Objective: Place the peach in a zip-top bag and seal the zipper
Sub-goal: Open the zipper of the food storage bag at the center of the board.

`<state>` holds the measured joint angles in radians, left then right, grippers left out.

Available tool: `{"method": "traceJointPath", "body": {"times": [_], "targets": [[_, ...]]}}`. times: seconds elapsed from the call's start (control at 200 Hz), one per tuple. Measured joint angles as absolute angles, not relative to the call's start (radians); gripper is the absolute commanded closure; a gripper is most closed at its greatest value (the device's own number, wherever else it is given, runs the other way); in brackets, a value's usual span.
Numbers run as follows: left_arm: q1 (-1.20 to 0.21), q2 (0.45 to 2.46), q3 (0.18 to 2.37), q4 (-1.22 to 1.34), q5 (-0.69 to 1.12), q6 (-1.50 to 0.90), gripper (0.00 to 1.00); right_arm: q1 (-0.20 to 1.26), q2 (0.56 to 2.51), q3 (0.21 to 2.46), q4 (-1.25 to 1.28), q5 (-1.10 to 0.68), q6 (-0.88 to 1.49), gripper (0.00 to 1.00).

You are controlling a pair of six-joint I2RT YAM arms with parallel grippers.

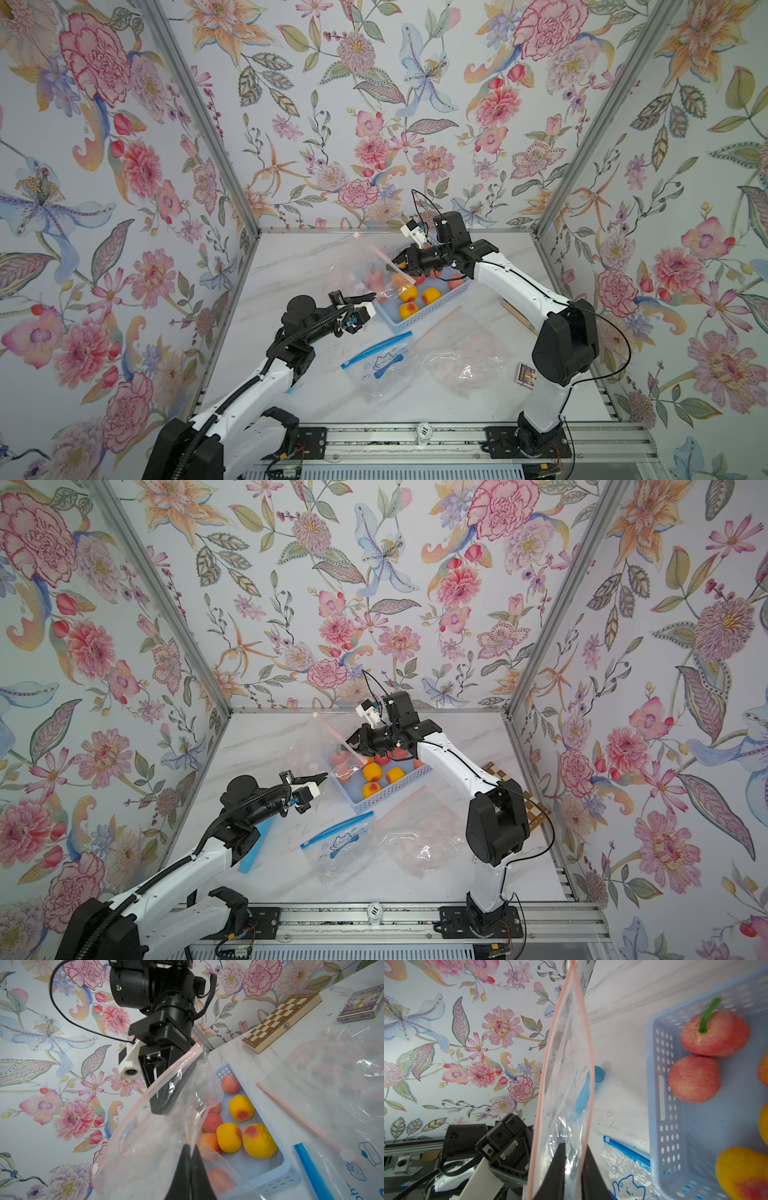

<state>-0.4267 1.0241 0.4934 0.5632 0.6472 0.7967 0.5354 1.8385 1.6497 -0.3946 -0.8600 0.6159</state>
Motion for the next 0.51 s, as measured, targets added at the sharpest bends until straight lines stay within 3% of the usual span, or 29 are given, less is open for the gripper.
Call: {"method": "traceJointPath", "body": {"times": [0.02,0.08,0.17,0.275,0.505], "targets": [[-0.427,1.024,0.493,0.562,0.647,0.797,0.96,0.535,1.839,1.65,-0.395,-0.859,0.621,0.95],[-0.427,1.024,0.493,0.561,0.647,0.789,0.62,0.535,1.839,1.65,-0.393,-0.855,0.622,1.0],[-0.428,1.024,0.501,0.546,0.643,0.737,0.41,0.532,1.839,1.649,-0.392,-0.842,0.611,1.0],[-0.43,1.025,0.531,0.519,0.636,0.616,0.03,0.53,1.836,1.647,-0.391,-0.803,0.597,1.0],[-0.432,1.004,0.547,0.544,0.565,0.194,0.01,0.526,1.777,1.581,-0.336,-0.667,0.568,1.0]]}}
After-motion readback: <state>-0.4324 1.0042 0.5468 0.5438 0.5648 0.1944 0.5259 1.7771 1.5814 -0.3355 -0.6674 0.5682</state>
